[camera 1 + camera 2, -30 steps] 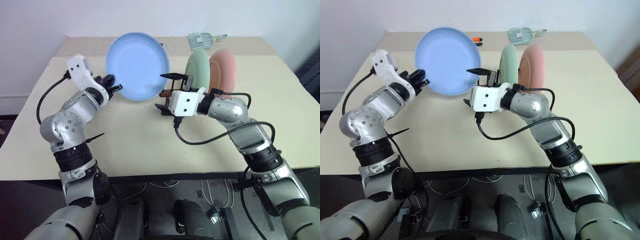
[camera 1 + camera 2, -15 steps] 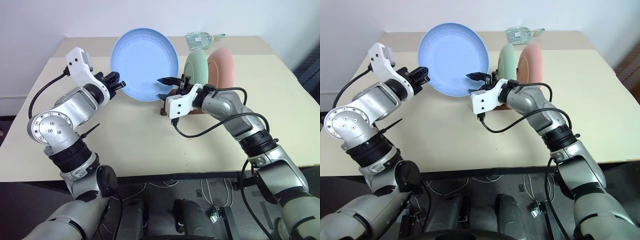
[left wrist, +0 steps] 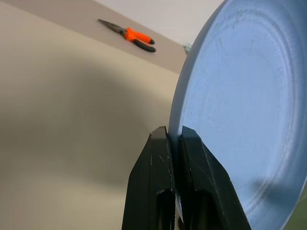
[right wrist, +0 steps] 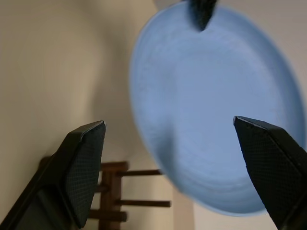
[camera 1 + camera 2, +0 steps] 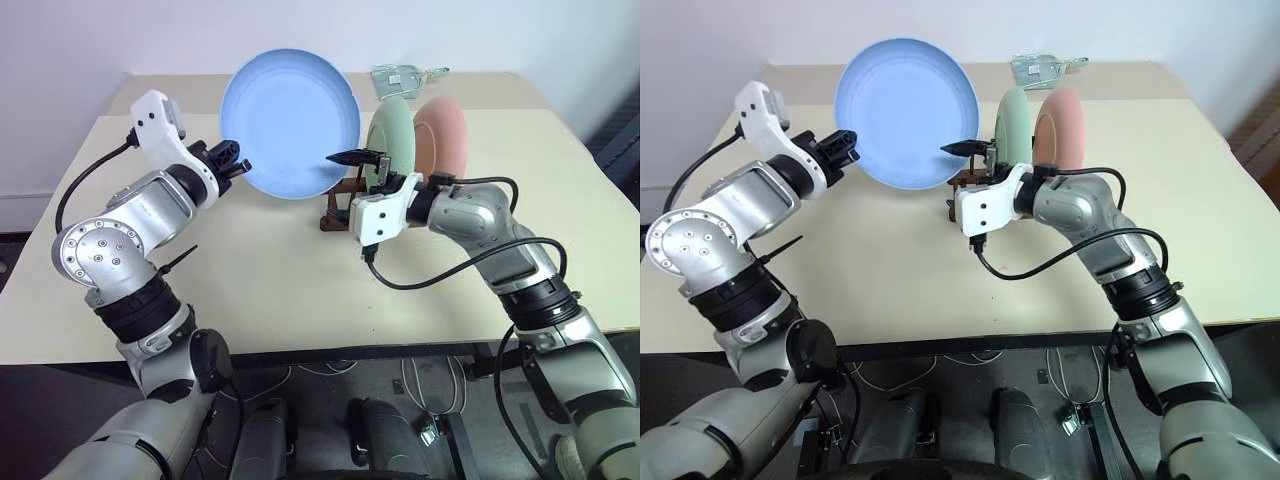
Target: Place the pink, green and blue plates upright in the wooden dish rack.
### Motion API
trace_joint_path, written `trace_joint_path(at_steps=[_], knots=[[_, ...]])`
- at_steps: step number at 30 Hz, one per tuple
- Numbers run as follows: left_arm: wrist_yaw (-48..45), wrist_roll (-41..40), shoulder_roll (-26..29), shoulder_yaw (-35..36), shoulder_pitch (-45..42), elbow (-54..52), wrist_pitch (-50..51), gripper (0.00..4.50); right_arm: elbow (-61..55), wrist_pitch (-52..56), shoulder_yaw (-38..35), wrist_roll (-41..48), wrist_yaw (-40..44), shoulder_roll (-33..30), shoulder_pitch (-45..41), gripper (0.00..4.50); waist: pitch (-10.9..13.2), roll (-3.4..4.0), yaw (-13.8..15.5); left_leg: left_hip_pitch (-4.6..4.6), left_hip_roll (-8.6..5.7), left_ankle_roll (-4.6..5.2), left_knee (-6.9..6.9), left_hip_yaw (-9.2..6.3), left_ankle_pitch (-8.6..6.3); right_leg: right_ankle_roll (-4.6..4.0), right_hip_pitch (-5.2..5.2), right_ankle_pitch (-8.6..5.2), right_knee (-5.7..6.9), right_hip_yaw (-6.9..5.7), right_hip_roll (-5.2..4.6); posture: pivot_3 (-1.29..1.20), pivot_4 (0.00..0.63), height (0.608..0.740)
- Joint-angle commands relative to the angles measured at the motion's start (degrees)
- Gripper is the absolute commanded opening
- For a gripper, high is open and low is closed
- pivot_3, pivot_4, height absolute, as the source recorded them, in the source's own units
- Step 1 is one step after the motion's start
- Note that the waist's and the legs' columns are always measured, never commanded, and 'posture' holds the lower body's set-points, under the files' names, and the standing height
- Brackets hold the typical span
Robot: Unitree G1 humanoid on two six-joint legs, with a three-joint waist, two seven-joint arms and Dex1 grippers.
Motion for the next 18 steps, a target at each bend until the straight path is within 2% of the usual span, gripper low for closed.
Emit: trace_joint_path(at_steps=[1, 2, 3, 6, 12, 13, 17, 18], knots=[[0.82, -1.62, -0.91, -0.1, -1.73, -3.25, 0.75, 0.0, 1.44, -1.94, 0.38, -4.52, -4.68, 1.26, -2.09, 4.46, 0.0, 0.0, 0.04, 0.0, 0.0, 0.0, 0.0, 0.0, 0.0, 0.0, 0.0, 0.0, 0.0, 0.0, 0.0, 0.0, 0.15, 0.74], [1.39, -1.9, -1.57, 0.36, -1.82, -3.77, 1.23, 0.0, 1.99, -2.44, 0.7, -5.25, -5.26, 1.47, -2.18, 4.46, 0.0, 0.0, 0.06, 0.0, 0.0, 0.0, 0.0, 0.0, 0.0, 0.0, 0.0, 0.0, 0.0, 0.0, -0.01, 0.0, 0.15, 0.74], [1.91, -2.15, -2.14, 0.74, -1.87, -4.27, 1.67, 0.0, 2.51, -3.2, 1.07, -6.09, -5.89, 1.52, -2.32, 4.23, 0.0, 0.0, 0.08, 0.0, 0.0, 0.0, 0.0, 0.0, 0.0, 0.0, 0.0, 0.0, 0.0, 0.0, -0.01, 0.0, 0.15, 0.74], [2.86, -2.4, -3.03, 1.31, -1.71, -5.66, 2.85, 0.0, 3.69, -4.53, 1.45, -7.94, -7.75, 1.67, -2.67, 3.23, 0.0, 0.0, 0.05, 0.0, -0.01, -0.01, 0.0, 0.0, 0.0, 0.0, 0.0, 0.0, 0.0, 0.0, 0.0, 0.0, 0.15, 0.74], [4.15, -2.67, -4.25, 3.05, -2.13, -6.91, 4.43, 0.0, 5.45, -6.89, 1.48, -9.73, -10.1, 1.75, -3.52, 0.27, 0.01, -0.02, 0.03, 0.0, 0.0, -0.03, 0.0, 0.0, 0.02, 0.0, 0.0, 0.0, 0.0, 0.0, 0.03, 0.0, 0.15, 0.74], [4.18, -2.73, -4.41, 3.31, -2.34, -6.87, 4.45, 0.0, 5.64, -7.18, 1.49, -9.89, -10.27, 1.8, -3.61, 0.02, 0.03, -0.01, 0.04, 0.0, 0.0, -0.03, 0.0, -0.01, 0.02, 0.0, 0.01, 0.0, -0.01, -0.01, 0.04, 0.0, 0.15, 0.74], [4.3, -4.27, -5.17, 4.96, -3.44, -6.27, 3.05, 0.0, 5.46, -7.76, 1.47, -10.28, -10.75, 1.84, -3.55, 0.02, 0.03, -0.01, 0.05, 0.01, -0.02, -0.03, 0.02, 0.0, 0.02, 0.0, 0.02, 0.0, 0.0, 0.0, 0.04, 0.0, 0.15, 0.74], [4.55, -4.82, -5.42, 6.2, -4.11, -5.78, 0.8, 0.32, 5.31, -7.74, 1.38, -10.46, -10.92, 1.87, -3.61, 0.0, 0.03, -0.01, 0.05, 0.01, -0.01, -0.03, 0.03, -0.01, 0.02, 0.0, 0.02, 0.0, 0.0, 0.0, 0.04, 0.0, 0.15, 0.74]])
